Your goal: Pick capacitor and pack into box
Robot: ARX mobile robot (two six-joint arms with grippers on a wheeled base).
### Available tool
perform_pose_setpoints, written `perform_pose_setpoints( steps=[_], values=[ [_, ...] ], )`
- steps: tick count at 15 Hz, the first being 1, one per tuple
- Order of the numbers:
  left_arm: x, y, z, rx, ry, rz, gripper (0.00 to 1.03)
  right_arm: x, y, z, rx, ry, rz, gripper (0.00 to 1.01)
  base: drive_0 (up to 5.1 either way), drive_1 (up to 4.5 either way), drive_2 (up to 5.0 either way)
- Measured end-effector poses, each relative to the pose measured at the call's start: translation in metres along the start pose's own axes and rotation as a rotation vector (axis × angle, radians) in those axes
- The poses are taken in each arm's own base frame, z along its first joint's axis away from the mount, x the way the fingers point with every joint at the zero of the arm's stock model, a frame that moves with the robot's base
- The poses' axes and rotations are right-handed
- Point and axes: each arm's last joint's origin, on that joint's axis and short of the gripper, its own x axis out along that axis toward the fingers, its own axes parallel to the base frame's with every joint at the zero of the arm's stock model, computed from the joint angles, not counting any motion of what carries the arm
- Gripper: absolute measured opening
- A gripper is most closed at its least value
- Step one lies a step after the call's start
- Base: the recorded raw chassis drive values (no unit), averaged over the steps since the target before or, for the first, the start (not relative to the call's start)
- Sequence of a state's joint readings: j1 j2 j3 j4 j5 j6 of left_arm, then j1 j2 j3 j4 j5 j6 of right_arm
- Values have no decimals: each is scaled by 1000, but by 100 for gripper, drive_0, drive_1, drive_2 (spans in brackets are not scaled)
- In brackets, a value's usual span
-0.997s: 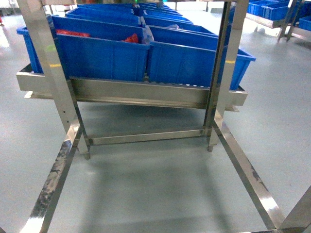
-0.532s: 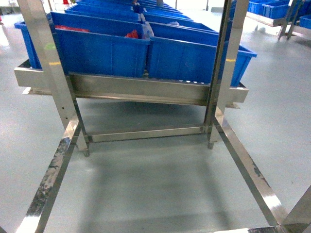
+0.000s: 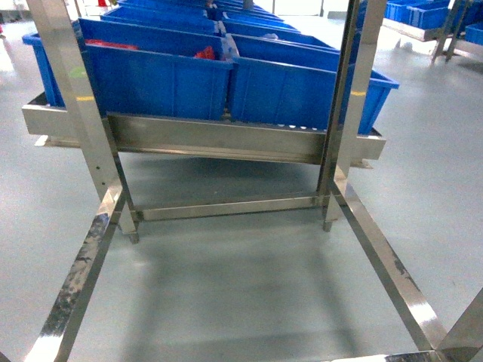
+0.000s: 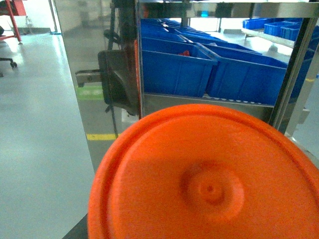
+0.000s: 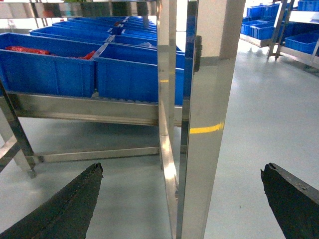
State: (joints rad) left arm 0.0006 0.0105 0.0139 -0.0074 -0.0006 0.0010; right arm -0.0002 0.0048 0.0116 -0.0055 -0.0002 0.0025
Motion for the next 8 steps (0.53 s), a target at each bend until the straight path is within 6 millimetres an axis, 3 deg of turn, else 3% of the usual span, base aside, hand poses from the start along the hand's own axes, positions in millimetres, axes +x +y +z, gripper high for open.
perform_pose_setpoints(
  steps=[8],
  values=[
    [0,0,0,0,0,0,43,0,0,0,0,1,-3,98,15,15,15]
  ],
)
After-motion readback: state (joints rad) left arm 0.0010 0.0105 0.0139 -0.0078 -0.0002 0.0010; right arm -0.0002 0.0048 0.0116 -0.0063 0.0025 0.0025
